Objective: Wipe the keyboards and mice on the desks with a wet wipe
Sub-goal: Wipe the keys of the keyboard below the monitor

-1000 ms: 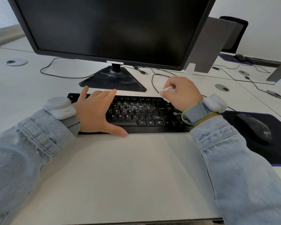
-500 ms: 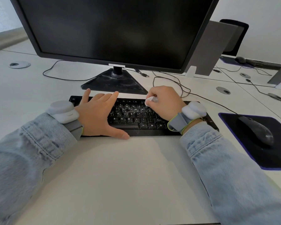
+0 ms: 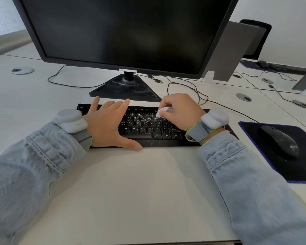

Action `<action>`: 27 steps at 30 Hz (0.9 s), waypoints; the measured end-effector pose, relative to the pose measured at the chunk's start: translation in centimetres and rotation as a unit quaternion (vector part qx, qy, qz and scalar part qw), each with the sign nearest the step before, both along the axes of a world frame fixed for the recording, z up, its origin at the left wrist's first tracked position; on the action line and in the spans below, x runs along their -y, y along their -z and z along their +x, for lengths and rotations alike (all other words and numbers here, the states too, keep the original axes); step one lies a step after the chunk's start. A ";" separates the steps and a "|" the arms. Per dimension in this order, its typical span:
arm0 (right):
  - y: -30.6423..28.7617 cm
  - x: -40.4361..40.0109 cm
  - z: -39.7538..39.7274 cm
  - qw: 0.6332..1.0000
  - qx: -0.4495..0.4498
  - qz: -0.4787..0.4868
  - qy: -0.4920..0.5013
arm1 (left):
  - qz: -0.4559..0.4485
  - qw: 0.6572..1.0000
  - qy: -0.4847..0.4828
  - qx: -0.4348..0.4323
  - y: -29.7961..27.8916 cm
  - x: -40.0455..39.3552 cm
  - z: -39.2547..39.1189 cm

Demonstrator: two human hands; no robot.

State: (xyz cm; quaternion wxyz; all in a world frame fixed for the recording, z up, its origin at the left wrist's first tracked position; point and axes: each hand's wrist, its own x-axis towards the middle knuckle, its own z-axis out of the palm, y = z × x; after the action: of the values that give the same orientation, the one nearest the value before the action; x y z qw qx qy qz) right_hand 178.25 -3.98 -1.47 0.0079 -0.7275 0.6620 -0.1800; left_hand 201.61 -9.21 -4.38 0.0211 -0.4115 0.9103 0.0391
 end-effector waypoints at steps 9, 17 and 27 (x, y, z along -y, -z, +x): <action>-0.2 0.1 -1.9 0.998 -0.023 -0.005 0.051 | -0.005 1.000 0.006 -0.015 0.2 0.0 0.0; 0.3 0.9 1.0 0.998 -0.041 0.015 -0.035 | 0.003 1.000 0.001 -0.009 0.0 0.0 0.0; -0.5 -0.7 -2.5 0.999 -0.001 -0.007 0.045 | 0.004 1.000 -0.001 -0.020 0.0 -0.1 0.1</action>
State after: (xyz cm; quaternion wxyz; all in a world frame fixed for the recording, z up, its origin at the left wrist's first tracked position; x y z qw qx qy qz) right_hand 175.77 -3.23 -1.02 -0.0065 -0.6971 0.6928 -0.1843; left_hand 201.68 -9.08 -4.34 0.0048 -0.4113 0.9101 0.0511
